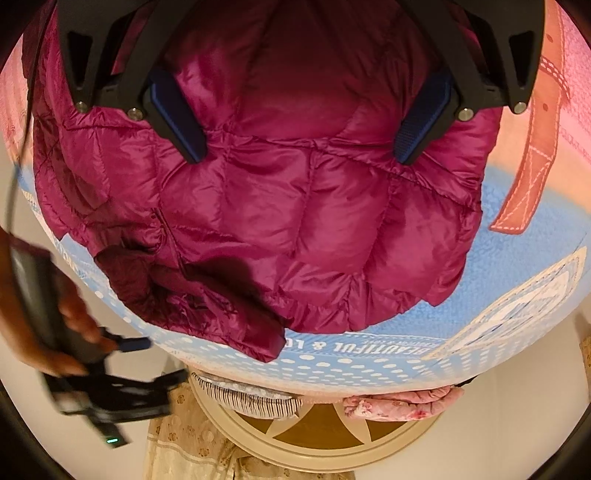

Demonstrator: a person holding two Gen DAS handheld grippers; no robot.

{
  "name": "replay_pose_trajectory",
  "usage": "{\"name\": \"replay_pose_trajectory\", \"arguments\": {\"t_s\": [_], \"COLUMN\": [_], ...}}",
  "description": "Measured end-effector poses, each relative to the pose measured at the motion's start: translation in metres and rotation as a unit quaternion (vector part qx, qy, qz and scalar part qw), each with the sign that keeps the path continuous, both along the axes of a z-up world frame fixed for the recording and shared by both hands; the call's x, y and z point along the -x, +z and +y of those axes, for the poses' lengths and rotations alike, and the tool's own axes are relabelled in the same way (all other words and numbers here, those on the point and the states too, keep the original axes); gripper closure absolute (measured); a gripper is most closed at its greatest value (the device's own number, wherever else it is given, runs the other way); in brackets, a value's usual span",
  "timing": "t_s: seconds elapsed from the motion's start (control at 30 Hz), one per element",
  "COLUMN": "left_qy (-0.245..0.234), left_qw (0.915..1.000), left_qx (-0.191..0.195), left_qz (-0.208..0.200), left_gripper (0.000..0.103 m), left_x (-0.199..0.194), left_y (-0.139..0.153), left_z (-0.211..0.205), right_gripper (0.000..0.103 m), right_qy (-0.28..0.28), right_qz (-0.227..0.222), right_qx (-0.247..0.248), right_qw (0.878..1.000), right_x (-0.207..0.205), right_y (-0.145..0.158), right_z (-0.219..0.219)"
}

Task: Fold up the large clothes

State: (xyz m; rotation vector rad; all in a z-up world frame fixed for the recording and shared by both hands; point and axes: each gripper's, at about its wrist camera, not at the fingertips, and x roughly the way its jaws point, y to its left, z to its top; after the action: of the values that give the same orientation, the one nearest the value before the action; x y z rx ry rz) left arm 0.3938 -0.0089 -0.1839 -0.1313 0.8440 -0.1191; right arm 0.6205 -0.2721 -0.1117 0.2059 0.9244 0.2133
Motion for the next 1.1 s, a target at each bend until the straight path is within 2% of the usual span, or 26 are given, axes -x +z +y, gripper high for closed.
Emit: {"name": "replay_pose_trajectory", "arguments": {"t_s": [0.1,0.23,0.4,0.53,0.63,0.73,0.83,0.9,0.97,1.0,1.1], "left_qy": [0.001,0.002,0.002,0.003,0.003,0.002,0.003,0.003,0.006,0.006,-0.005], "left_qw": [1.0000,1.0000,0.9999,0.9998,0.9998,0.9998,0.9997,0.9993,0.9987,0.9984,0.9985], "left_qx": [0.004,0.006,0.013,0.019,0.021,0.021,0.022,0.037,0.050,0.055,0.043], "left_qz": [-0.002,-0.003,-0.004,-0.005,-0.005,-0.004,-0.006,-0.001,0.001,-0.011,-0.033], "left_gripper": [0.000,0.000,0.000,0.000,0.000,0.000,0.000,0.000,0.000,0.000,0.000], "left_x": [0.000,0.000,0.001,0.001,0.001,0.001,0.001,0.002,0.003,0.003,-0.015], "left_y": [0.000,0.000,-0.001,-0.001,-0.001,-0.002,-0.001,0.003,0.015,0.026,0.063], "left_z": [0.001,0.002,0.004,0.006,0.008,0.009,0.009,0.015,0.025,0.028,0.028], "right_gripper": [0.030,0.030,0.031,0.034,0.036,0.036,0.036,0.036,0.036,0.036,0.036], "right_qy": [-0.006,0.016,0.056,0.105,0.121,0.128,0.125,0.120,0.115,0.113,0.119], "right_qz": [0.032,0.076,0.105,0.098,0.081,0.063,0.062,0.063,0.045,0.037,0.007], "right_qx": [0.007,0.067,0.059,0.079,0.114,0.126,0.129,0.131,0.126,0.124,0.125], "right_qw": [0.999,0.995,0.991,0.986,0.983,0.982,0.982,0.982,0.984,0.985,0.985], "right_x": [-0.035,-0.063,-0.045,-0.009,0.019,0.043,0.059,0.062,0.066,0.068,0.075], "right_y": [-0.016,-0.041,-0.050,-0.047,-0.044,-0.042,-0.058,-0.071,-0.076,-0.078,-0.084], "right_z": [0.005,0.017,0.009,0.010,0.013,0.008,0.002,-0.003,-0.006,-0.004,-0.004]}}
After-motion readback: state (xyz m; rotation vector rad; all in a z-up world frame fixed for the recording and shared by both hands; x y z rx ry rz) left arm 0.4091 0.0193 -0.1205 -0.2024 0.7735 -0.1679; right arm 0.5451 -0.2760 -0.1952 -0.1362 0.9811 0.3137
